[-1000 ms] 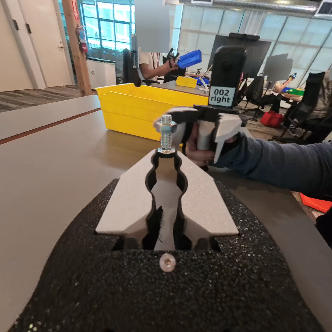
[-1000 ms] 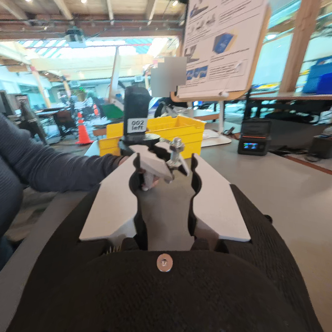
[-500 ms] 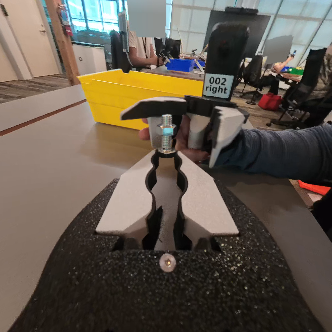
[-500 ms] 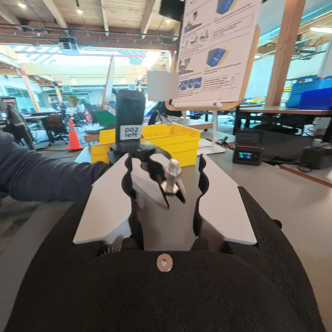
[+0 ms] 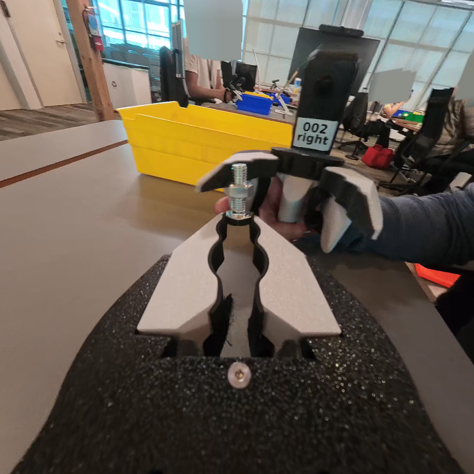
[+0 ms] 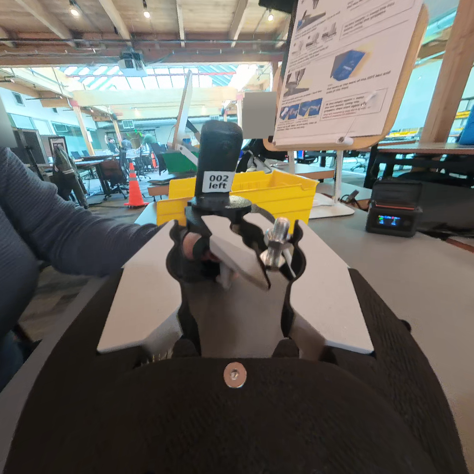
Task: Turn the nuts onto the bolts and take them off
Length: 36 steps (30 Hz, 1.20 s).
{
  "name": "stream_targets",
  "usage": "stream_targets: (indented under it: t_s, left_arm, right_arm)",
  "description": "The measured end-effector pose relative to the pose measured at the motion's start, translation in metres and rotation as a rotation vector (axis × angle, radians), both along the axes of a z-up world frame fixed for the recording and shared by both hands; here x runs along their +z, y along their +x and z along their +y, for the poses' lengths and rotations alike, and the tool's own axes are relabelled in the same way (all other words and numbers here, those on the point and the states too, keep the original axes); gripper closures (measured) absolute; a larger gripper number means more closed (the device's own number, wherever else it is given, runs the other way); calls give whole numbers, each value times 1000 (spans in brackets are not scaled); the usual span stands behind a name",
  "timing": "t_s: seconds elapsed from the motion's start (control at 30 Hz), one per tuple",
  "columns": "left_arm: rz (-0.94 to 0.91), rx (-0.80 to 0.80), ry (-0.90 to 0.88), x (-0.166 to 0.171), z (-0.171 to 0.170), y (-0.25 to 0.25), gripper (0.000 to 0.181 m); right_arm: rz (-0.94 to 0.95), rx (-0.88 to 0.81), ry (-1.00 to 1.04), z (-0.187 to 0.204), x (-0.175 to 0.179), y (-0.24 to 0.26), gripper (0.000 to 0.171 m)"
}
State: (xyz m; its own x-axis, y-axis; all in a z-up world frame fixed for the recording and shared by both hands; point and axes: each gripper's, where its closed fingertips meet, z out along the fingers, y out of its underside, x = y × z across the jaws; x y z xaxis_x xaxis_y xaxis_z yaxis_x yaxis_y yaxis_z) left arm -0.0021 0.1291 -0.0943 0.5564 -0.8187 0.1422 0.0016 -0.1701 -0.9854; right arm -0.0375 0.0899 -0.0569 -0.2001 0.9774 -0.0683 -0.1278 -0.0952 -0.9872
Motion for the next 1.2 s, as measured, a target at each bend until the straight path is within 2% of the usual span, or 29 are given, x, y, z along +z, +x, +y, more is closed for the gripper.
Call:
stream_targets:
  t_s: [0.03,0.1,0.17,0.27,0.33,0.37,0.4,0.43,0.47,0.5,0.57,0.7,0.73,0.77,0.8,0.83,0.87,0.9,0.93,1.03,1.2]
  left_arm:
    - [-9,27,5,2,3,-7,166]
    - [-47,42,17,12,4,-14,166]
    - [-33,16,28,13,0,-9,166]
    - [1,-31,14,5,-5,6,166]
    - [0,-27,7,4,-4,6,166]
    - [9,-18,10,3,-3,1,166]
    - [13,13,15,3,0,-6,166]
    - [-3,46,16,7,4,-14,166]
    - [-28,67,16,12,6,-21,166]
    - [-43,66,23,16,5,-23,166]
    - [-13,48,31,14,2,-19,166]
    - [47,-11,15,2,-3,1,166]
    - [48,-3,10,0,-2,1,166]
    - [43,11,9,0,0,-3,166]
    - [28,39,10,2,3,-11,166]
    - [-4,59,10,6,5,-18,166]
    - [-34,98,4,11,9,-27,166]
    - [-36,104,10,14,10,-31,166]
    - [-9,104,24,13,9,-30,166]
    - [102,77,64,5,4,-14,166]
    - [154,51,69,-4,1,-5,166]
  right_arm:
    - [-10,11,-5,2,-1,8,88]
    - [0,27,-27,11,1,24,117]
    - [58,-80,-55,31,9,22,100]
    - [54,-63,-26,18,9,2,89]
    - [13,23,-15,-2,3,-5,90]
    - [-9,30,-13,-4,-1,-5,85]
    - [-24,21,-11,-1,-4,1,88]
    - [-29,24,-17,3,-5,10,94]
    - [-32,42,-22,6,-5,19,113]
    - [-16,7,-46,16,-3,23,113]
    - [45,-75,-61,31,5,22,97]
    - [25,-26,-40,11,5,-3,89]
    - [3,13,-28,1,2,-7,89]
    - [-26,8,-20,-2,-3,-9,82]
    - [-49,-10,-14,-1,-6,-4,83]
    - [-53,8,-18,-1,-6,5,86]
    - [-53,73,-17,-4,-4,21,127]
    - [-8,38,-48,7,4,28,138]
    - [36,-99,-89,31,10,30,132]
    - [7,-220,-50,43,8,24,132]
    - [-34,-159,-68,30,0,14,146]
